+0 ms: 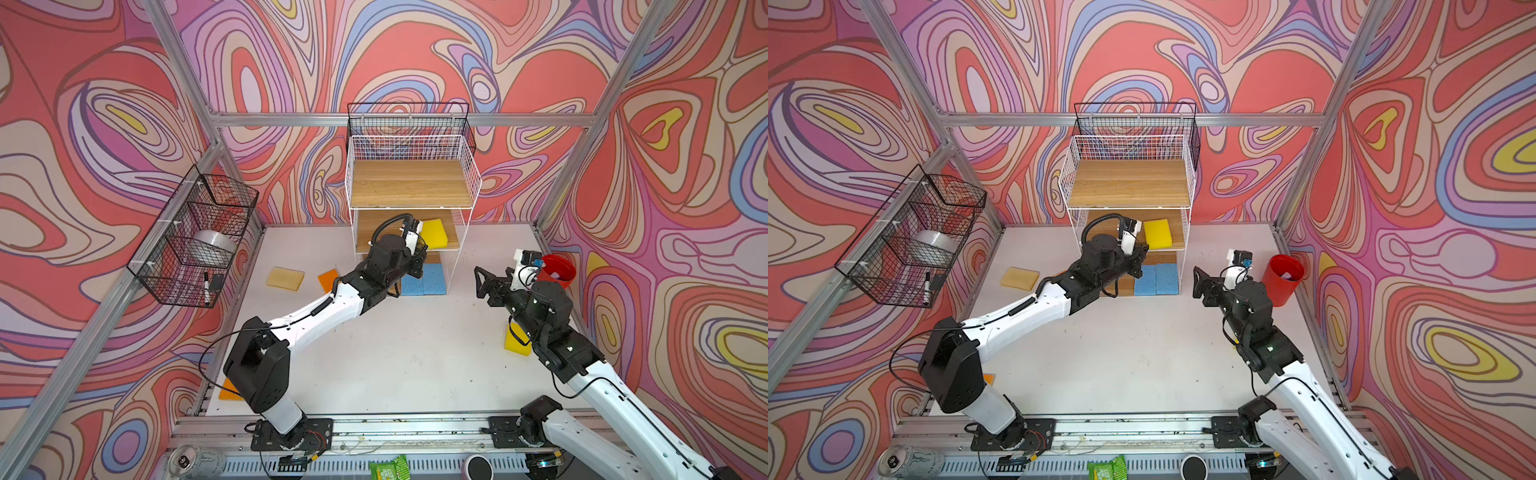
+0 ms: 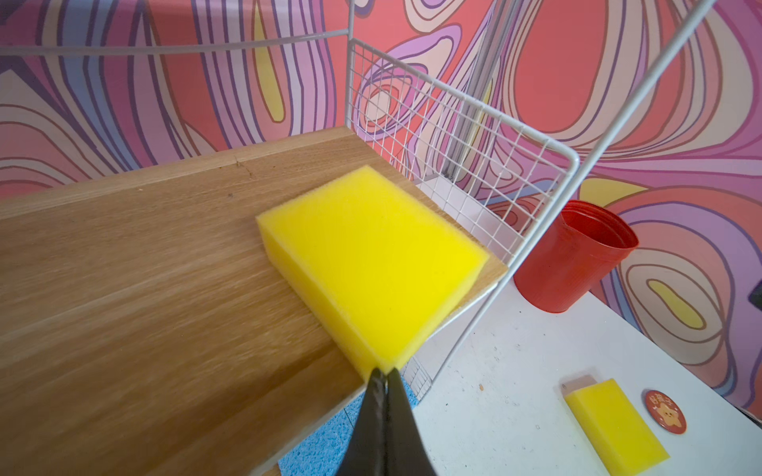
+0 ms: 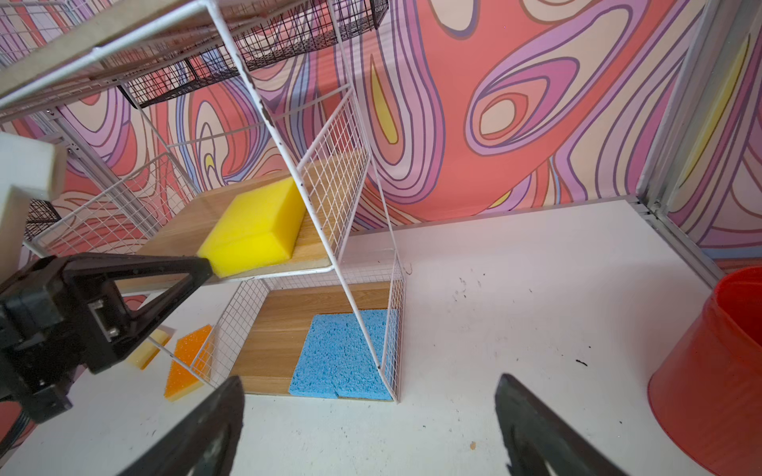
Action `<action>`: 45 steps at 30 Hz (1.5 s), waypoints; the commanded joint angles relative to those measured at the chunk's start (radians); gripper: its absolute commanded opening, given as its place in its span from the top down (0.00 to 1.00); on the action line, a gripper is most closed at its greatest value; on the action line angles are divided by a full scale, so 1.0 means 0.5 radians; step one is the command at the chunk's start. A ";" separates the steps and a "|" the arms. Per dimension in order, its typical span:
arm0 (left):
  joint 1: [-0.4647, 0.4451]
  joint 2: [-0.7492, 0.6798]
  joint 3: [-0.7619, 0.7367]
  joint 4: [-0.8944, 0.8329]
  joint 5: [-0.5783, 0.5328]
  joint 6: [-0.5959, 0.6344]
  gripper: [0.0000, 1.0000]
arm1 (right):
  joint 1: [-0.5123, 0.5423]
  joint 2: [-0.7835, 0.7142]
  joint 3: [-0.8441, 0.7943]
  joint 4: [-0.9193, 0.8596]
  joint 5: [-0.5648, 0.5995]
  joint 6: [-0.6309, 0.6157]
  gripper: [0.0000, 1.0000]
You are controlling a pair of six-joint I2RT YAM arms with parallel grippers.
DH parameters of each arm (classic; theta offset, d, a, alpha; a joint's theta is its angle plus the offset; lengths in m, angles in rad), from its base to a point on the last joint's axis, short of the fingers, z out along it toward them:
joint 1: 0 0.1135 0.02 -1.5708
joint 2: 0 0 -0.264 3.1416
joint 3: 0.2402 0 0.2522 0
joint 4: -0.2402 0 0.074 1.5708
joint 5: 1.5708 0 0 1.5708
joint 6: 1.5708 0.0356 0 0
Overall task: Place and organize the cleaning sponges onto the shelf
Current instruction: 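Push the yellow sponge deeper onto the middle shelf with the left gripper, then nudge the yellow sponge toward the wire side with the left gripper tips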
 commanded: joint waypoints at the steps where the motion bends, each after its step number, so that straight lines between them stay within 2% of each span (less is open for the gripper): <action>1: 0.003 -0.066 -0.049 0.084 0.115 0.049 0.98 | -0.008 -0.001 -0.035 0.036 0.008 -0.006 0.02; 10: 0.004 -0.165 -0.157 0.178 0.243 0.124 0.99 | -0.008 -0.002 -0.035 0.036 0.011 -0.009 0.02; 16: 0.006 -0.163 -0.116 0.088 0.115 0.132 0.99 | -0.007 0.009 -0.036 0.044 0.009 -0.008 0.02; 18: 0.007 -0.144 -0.092 0.059 0.084 0.111 0.93 | -0.007 0.012 -0.036 0.042 0.010 -0.009 0.02; 23: 0.007 -0.114 -0.085 0.080 0.086 0.071 0.63 | -0.008 0.007 -0.036 0.038 0.011 -0.009 0.02; 26: 0.007 -0.100 -0.073 0.089 0.079 0.060 0.55 | -0.009 0.009 -0.036 0.039 0.009 -0.009 0.02; 32: 0.007 -0.064 -0.030 0.067 0.077 0.039 0.47 | -0.007 0.011 -0.039 0.043 0.008 -0.009 0.02; 39: 0.007 0.031 0.079 -0.031 -0.039 0.005 0.47 | -0.009 0.009 -0.040 0.044 0.010 -0.010 0.02; 45: 0.010 0.075 0.135 -0.058 -0.049 -0.008 0.50 | -0.008 0.008 -0.040 0.044 0.010 -0.006 0.02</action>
